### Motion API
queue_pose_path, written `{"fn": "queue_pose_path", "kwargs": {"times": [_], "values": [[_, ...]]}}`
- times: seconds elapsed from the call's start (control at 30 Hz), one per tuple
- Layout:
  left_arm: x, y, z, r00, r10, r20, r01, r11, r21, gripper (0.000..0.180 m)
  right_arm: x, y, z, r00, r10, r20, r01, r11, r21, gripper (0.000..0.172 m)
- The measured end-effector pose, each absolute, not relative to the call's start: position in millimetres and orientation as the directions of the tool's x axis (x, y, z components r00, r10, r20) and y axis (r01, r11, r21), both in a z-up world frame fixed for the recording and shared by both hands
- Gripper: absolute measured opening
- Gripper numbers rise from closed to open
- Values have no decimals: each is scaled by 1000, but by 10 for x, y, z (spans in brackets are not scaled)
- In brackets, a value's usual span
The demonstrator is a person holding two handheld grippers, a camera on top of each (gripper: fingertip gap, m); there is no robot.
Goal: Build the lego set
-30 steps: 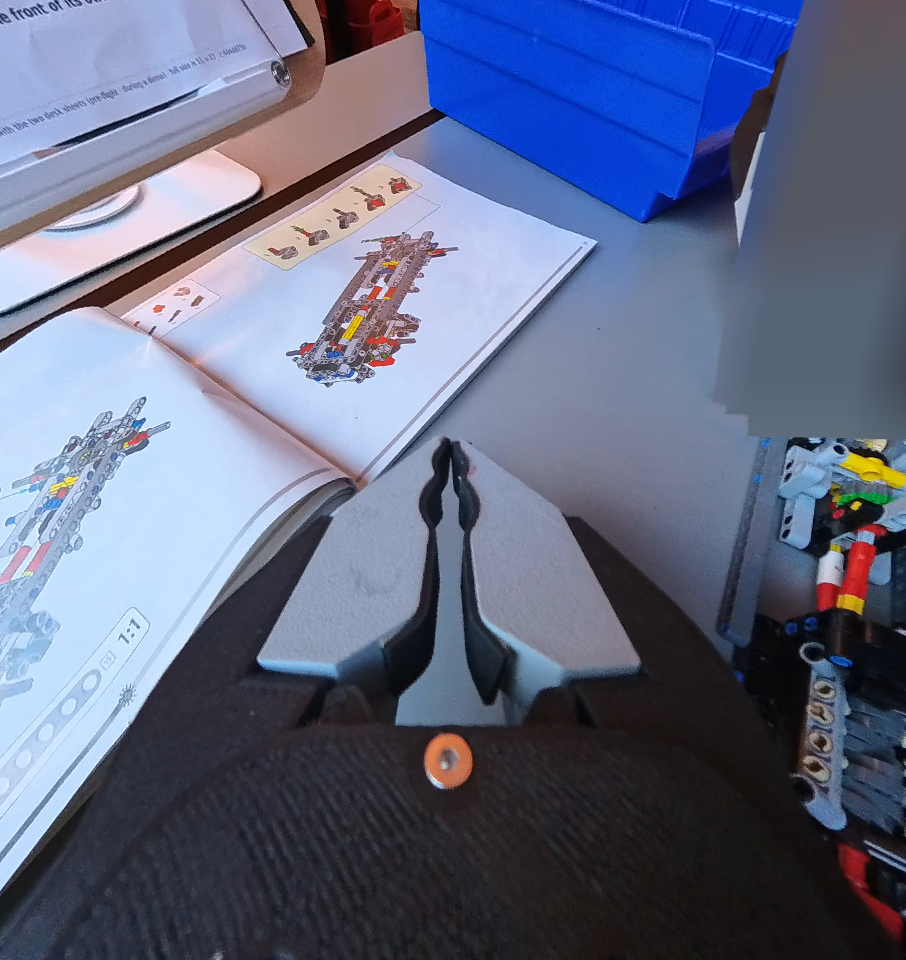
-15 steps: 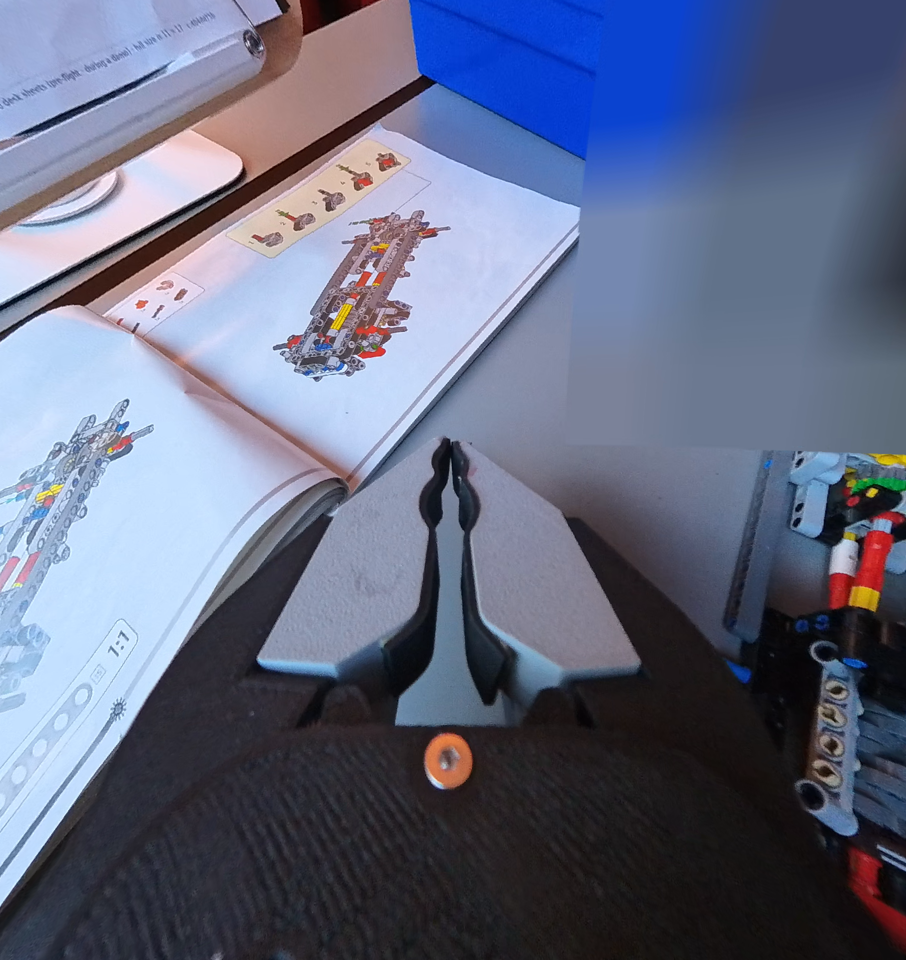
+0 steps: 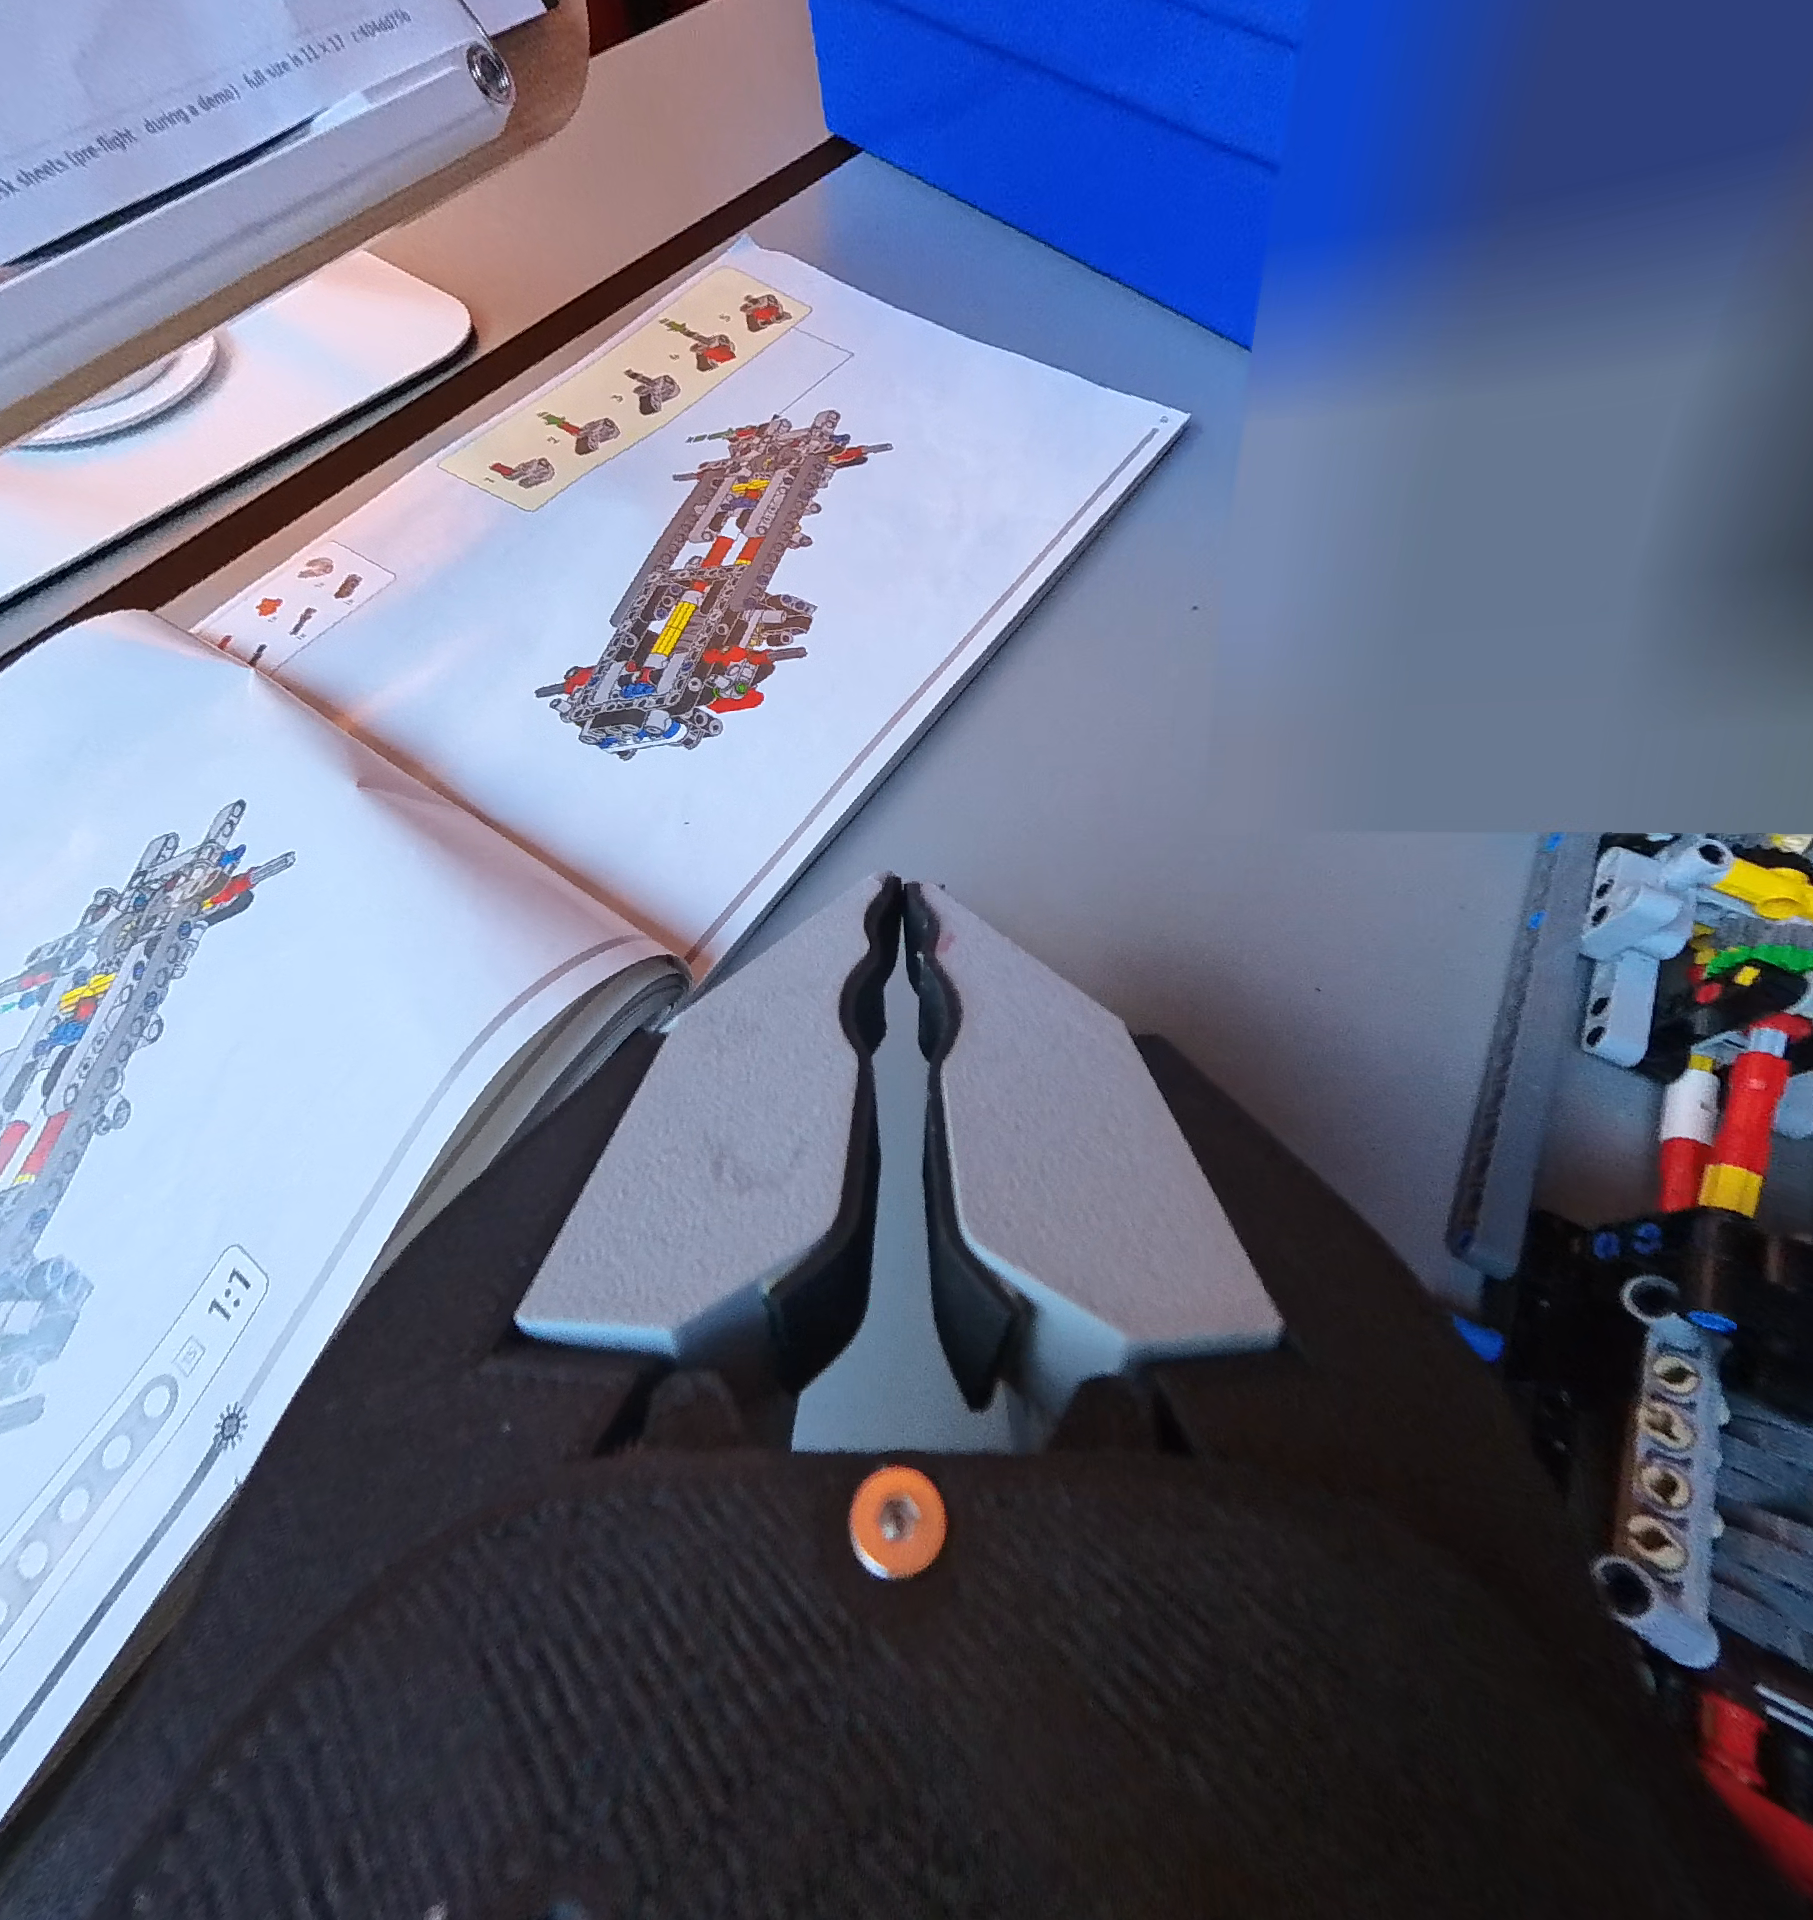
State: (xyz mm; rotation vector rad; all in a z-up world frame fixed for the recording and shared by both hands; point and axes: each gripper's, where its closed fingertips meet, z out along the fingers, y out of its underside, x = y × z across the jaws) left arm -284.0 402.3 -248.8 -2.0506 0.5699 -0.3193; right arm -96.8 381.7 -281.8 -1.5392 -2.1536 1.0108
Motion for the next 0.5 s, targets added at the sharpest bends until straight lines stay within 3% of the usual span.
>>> {"fn": "queue_pose_path", "kwargs": {"times": [0.17,0.5], "values": [[-2833,4023,-2511,857,-514,-24,-288,-442,-850,0,-939,3779,-2878,-421,907,-15,680,304,-667,13],[-2820,4027,-2557,855,-515,-65,-331,-444,-833,0,-958,3837,-2880,-377,926,3,694,284,-662,13]]}}
